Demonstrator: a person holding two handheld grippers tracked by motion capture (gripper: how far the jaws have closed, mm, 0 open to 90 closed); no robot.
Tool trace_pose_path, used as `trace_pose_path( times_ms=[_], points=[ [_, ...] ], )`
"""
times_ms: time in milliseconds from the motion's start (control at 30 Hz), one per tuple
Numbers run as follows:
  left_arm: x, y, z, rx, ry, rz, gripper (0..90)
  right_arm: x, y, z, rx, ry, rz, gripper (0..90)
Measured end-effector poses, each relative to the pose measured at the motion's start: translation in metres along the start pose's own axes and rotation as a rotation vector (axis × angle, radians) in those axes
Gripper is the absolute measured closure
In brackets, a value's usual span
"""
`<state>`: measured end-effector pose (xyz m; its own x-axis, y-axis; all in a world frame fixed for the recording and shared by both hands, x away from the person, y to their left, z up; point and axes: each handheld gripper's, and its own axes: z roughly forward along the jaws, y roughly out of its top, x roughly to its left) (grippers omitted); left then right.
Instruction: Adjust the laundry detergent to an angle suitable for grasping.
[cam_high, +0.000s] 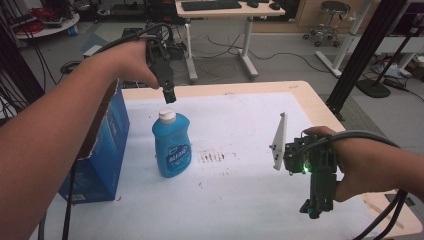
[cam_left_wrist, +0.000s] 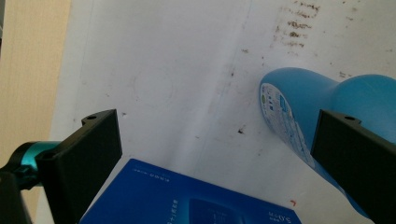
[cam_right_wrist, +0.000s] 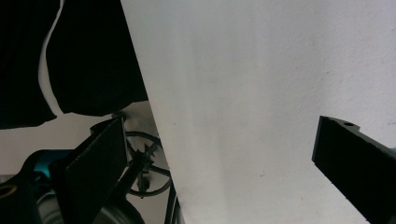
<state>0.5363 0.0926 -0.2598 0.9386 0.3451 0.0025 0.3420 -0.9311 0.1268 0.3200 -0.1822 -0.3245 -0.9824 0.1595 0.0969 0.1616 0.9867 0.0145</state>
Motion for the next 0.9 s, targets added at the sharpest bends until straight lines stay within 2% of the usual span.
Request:
trace_pose_path(
  times_ms=[267, 400, 667, 900],
  points=[
    [0.0009, 0.0006, 0.0025, -0.009, -0.002, -0.009, 1.8, -0.0018, -0.0034, 0.0019, -0.013, 0.004, -0.006, 2.5],
    [0.004, 0.002, 0.0035, -0.02, -0.006, -0.03, 1.8, -0.0001, -0.0072, 0.0023, -0.014, 0.007, -0.009, 2.5],
    [-0.0011, 0.0024, -0.001, -0.017, 0.004, -0.024, 1.8, 0.0015, -0.0097, -0.0014, -0.023, -0.018, -0.005, 2.5],
    [-0.0052, 0.0015, -0.0025, -0.001, 0.01, -0.017, 1.8, 0.0034, -0.0047, -0.0006, -0.027, -0.018, -0.023, 2.5]
  ],
)
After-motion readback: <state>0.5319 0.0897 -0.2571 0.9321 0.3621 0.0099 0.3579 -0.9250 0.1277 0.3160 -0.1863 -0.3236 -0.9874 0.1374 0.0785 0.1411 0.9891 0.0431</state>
